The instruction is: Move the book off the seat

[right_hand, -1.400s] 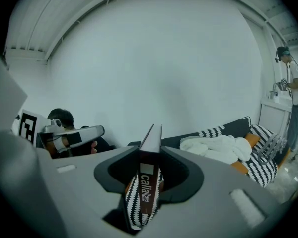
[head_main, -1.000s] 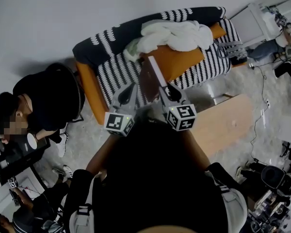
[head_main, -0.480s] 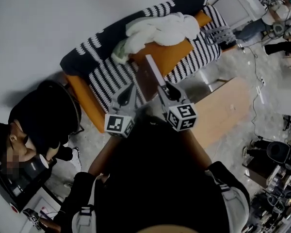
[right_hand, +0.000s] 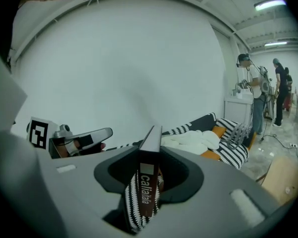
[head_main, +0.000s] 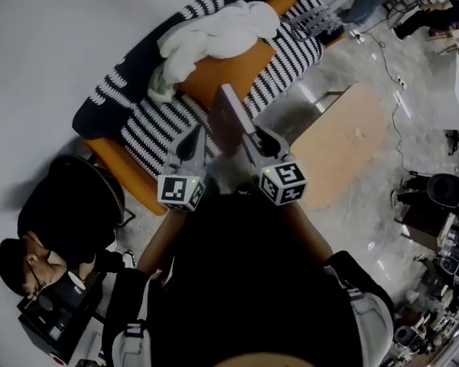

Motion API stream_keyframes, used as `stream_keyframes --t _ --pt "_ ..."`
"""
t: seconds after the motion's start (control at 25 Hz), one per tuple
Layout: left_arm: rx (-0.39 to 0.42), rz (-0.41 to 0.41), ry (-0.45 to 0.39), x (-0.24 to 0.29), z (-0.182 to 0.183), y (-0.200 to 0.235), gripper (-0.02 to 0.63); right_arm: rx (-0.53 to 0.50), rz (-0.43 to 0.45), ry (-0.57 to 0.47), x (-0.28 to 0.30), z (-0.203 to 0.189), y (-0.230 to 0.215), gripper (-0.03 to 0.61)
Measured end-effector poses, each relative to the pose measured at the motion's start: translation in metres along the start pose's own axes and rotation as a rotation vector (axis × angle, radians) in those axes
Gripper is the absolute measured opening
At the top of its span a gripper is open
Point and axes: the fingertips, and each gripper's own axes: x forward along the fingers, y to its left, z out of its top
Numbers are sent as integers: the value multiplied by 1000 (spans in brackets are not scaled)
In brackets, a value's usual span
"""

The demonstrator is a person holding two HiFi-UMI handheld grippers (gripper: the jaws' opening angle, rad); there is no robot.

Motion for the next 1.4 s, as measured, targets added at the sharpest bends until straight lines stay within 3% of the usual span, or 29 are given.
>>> stream_keyframes --t 0.56,0.88,1.4 --pt "29 -195 63 56 -37 -151 5 92 -161 -87 -109 -23 -112 140" --pt "91 -312 135 64 23 -247 5 185 -263 -132 -210 24 -137 140" --pt "127 -474 209 91 -17 -389 5 272 -405 -187 -328 -15 -219 140"
